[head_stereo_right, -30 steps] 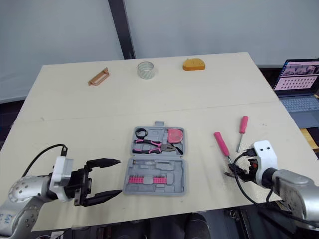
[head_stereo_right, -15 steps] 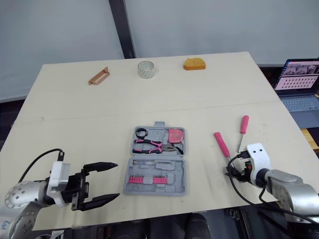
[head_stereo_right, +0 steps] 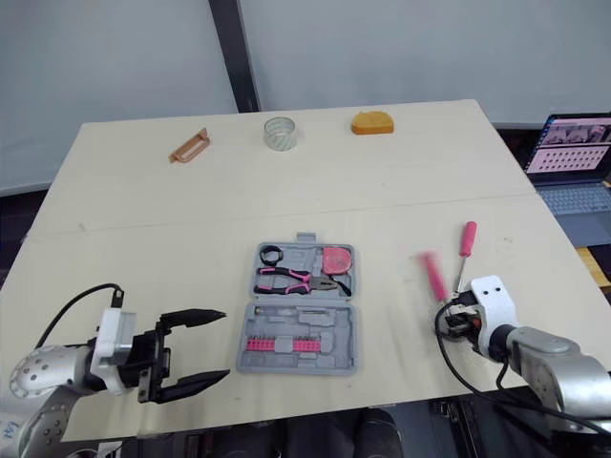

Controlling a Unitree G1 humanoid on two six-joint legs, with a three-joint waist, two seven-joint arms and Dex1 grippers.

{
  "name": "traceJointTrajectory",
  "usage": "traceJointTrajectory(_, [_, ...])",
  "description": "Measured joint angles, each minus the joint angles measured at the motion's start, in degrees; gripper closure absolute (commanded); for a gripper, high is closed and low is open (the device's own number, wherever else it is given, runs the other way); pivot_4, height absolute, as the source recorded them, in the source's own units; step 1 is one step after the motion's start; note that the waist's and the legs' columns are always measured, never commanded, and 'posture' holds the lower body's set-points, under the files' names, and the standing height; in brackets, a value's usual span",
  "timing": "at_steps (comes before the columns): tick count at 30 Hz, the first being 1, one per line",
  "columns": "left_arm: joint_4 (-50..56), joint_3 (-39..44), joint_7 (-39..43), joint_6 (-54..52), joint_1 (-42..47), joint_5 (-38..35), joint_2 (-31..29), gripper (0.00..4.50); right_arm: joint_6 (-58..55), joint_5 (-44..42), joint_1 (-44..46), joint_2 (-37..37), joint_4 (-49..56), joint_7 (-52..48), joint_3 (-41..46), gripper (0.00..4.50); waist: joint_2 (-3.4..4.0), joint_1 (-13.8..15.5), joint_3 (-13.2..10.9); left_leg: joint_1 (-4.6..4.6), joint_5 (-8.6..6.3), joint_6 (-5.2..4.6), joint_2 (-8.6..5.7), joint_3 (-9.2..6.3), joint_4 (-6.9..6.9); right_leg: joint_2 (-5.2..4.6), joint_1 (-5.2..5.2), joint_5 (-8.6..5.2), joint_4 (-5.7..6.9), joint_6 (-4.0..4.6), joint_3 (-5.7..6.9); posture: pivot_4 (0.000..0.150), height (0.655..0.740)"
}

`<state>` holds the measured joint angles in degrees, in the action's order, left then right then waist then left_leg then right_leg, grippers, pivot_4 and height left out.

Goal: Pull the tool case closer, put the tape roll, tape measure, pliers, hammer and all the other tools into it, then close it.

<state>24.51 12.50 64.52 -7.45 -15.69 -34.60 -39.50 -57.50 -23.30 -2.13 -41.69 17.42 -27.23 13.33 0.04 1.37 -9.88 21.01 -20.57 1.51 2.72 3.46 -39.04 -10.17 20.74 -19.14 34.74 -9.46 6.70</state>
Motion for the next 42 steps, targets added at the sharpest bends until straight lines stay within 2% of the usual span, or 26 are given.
traceJointTrajectory(16, [0.0, -0.1, -0.7, -0.8, 1.1, 0.1, 0.0, 0.0, -0.4, 0.0, 0.1, -0.1, 0.3, 0.0, 0.0, 4.44, -0.01, 0.0, 0.0, 0.0, 0.0, 0.0, 0.0, 0.0, -0.01, 0.0, 0.01, 0.01, 0.01, 0.0, 0.0, 0.15, 0.74])
traceJointTrajectory(19, [-0.4, 0.3, -0.3, -1.0, 1.0, 0.0, -0.5, 0.0, -4.1, -0.9, 1.7, -2.9, 2.4, -0.9, -1.5, 4.44, 0.08, 0.0, 0.0, 0.08, 0.0, -0.01, 0.0, 0.0, -0.04, 0.0, 0.12, 0.01, 0.05, 0.0, -0.03, 0.15, 0.74])
traceJointTrajectory(24, [-4.5, 3.9, 2.4, -1.2, 1.9, -0.5, -3.8, 0.0, -15.2, -6.0, 13.1, -16.1, 13.0, -5.9, -5.9, 4.44, 0.19, -0.4, -0.1, 0.28, 0.02, -0.01, 0.03, 0.19, 0.04, 0.03, 0.58, 0.01, 0.22, 0.01, -0.24, 0.15, 0.74])
traceJointTrajectory(27, [-5.8, 5.1, 4.1, -1.1, 1.9, -0.8, -4.6, 0.0, -20.7, -9.8, 18.4, -19.4, 17.8, -8.4, -9.0, 4.44, 0.07, -0.3, -0.1, 0.38, 0.01, -0.02, 0.03, 0.22, 0.05, 0.03, 0.64, 0.01, 0.12, 0.01, -0.22, 0.15, 0.74])
traceJointTrajectory(30, [-7.0, 6.1, 5.2, -1.1, 1.9, -1.0, -5.2, 0.0, -25.8, -14.2, 22.8, -21.1, 21.8, -11.0, -13.2, 4.44, 0.0, 0.0, -0.2, 0.48, 0.0, -0.03, 0.03, 0.23, 0.01, 0.03, 0.71, 0.01, 0.12, 0.01, -0.21, 0.15, 0.74])
traceJointTrajectory(34, [-8.0, 7.5, 6.8, 0.0, 1.2, -0.7, -6.1, 0.0, -30.9, -19.0, 33.6, -23.9, 25.5, -14.6, -21.1, 4.44, -0.01, -0.2, -0.2, 0.47, 0.0, -0.03, 0.04, 0.25, -0.06, 0.03, 0.76, 0.04, 0.22, 0.01, -0.24, 0.15, 0.74])
traceJointTrajectory(42, [-10.4, 8.5, 7.5, 2.0, -0.6, 0.9, -6.1, 0.0, -34.1, -21.2, 51.4, -21.8, 26.8, -17.6, -38.1, 4.44, -0.03, -1.6, -0.2, 0.49, 0.0, -0.01, 0.05, 0.29, -0.02, 0.02, 0.83, 0.05, 0.23, 0.02, -0.24, 0.15, 0.74])
